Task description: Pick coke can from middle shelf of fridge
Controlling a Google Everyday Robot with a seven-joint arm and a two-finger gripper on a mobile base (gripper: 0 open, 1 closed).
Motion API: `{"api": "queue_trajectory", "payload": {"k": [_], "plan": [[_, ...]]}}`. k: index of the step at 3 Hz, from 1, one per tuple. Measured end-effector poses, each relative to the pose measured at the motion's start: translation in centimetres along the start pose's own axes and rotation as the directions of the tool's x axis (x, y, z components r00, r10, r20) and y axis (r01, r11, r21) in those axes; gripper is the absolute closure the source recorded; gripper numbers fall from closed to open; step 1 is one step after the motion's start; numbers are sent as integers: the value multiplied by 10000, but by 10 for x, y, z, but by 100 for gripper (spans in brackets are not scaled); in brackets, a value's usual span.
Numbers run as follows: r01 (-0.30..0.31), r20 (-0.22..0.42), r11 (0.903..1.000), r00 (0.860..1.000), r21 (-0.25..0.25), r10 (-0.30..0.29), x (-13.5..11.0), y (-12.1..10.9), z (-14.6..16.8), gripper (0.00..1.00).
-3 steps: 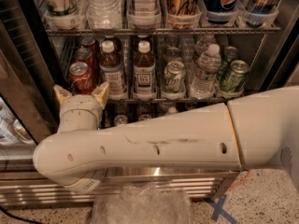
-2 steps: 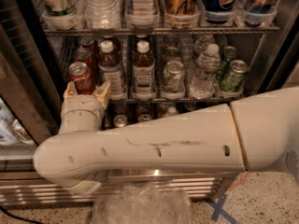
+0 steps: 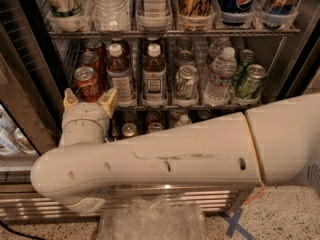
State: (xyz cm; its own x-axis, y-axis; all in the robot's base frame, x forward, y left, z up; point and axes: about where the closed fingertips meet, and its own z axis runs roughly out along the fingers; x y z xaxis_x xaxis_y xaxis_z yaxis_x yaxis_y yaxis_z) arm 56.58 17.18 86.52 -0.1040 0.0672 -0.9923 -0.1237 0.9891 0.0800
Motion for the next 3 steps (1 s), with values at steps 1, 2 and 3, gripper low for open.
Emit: {"api": "queue_trajectory", "payload": {"k": [1, 2, 3], "plan": [[27, -105, 9999, 9999, -169, -29, 6, 5, 6, 25], [21, -161, 9996, 9999, -275, -25, 10, 9, 12, 26], [3, -139, 9991, 9999, -423, -9, 14, 15, 21, 28]]}}
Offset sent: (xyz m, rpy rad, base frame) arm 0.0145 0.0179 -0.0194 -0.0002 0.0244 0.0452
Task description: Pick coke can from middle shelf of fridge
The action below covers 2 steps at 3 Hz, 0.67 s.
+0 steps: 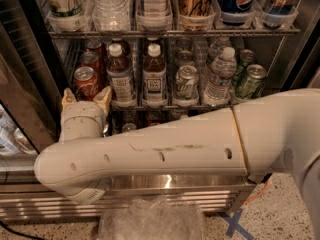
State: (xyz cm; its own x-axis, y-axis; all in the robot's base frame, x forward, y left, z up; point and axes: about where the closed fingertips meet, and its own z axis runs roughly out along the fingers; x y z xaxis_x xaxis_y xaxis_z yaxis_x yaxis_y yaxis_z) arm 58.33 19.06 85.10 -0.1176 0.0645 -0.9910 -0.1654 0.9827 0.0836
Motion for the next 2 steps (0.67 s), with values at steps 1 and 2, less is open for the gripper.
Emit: {"api": "queue_trajectory", "payload": {"k": [1, 2], "plan": [[-20, 107, 10000, 9999, -62, 21, 0, 3, 11, 30], [78, 196, 10000, 9998, -49, -77, -1, -1, 35, 30]]}}
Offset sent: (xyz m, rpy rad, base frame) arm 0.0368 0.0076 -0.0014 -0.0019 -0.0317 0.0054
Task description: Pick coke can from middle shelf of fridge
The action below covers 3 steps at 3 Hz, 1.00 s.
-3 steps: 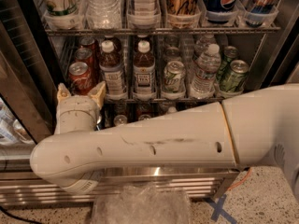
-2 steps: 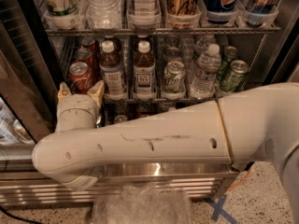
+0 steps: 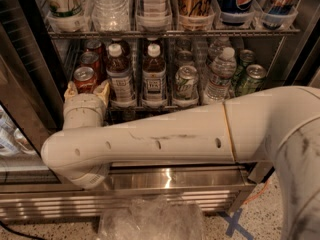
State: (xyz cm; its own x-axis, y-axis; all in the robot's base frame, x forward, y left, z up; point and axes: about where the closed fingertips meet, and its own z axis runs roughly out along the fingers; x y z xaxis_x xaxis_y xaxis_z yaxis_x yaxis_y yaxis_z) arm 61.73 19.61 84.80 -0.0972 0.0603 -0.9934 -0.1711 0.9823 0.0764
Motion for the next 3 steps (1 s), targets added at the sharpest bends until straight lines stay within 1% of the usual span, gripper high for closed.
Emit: {"api": "queue_trajectory", "payload": {"k": [1, 2, 3], "plan": [[-24, -65, 10000, 10000, -8, 24, 3, 0, 9, 31], [-89, -126, 10000, 9999, 3, 89, 7, -1, 16, 36], [-89, -127, 10000, 9999, 4, 89, 7, -1, 16, 55]]}}
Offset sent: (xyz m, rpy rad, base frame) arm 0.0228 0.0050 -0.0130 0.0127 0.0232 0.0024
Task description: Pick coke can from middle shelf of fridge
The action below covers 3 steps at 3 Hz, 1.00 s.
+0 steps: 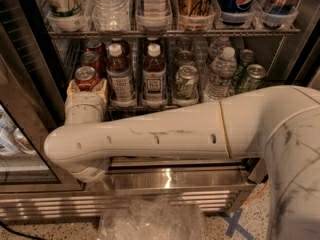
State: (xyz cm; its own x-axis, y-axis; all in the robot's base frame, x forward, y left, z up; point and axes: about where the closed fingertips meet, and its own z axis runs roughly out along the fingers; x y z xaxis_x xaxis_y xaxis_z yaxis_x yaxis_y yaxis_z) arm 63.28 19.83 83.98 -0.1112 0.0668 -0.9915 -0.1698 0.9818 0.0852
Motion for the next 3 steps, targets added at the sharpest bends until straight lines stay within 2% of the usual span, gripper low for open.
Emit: {"api": "queue_trajectory", "payload": {"k": [2, 3], "plan": [[-86, -13, 10000, 10000, 24, 86, -1, -1, -1, 99], [-461, 265, 9989, 9986, 29, 460, -22, -11, -7, 100]]}}
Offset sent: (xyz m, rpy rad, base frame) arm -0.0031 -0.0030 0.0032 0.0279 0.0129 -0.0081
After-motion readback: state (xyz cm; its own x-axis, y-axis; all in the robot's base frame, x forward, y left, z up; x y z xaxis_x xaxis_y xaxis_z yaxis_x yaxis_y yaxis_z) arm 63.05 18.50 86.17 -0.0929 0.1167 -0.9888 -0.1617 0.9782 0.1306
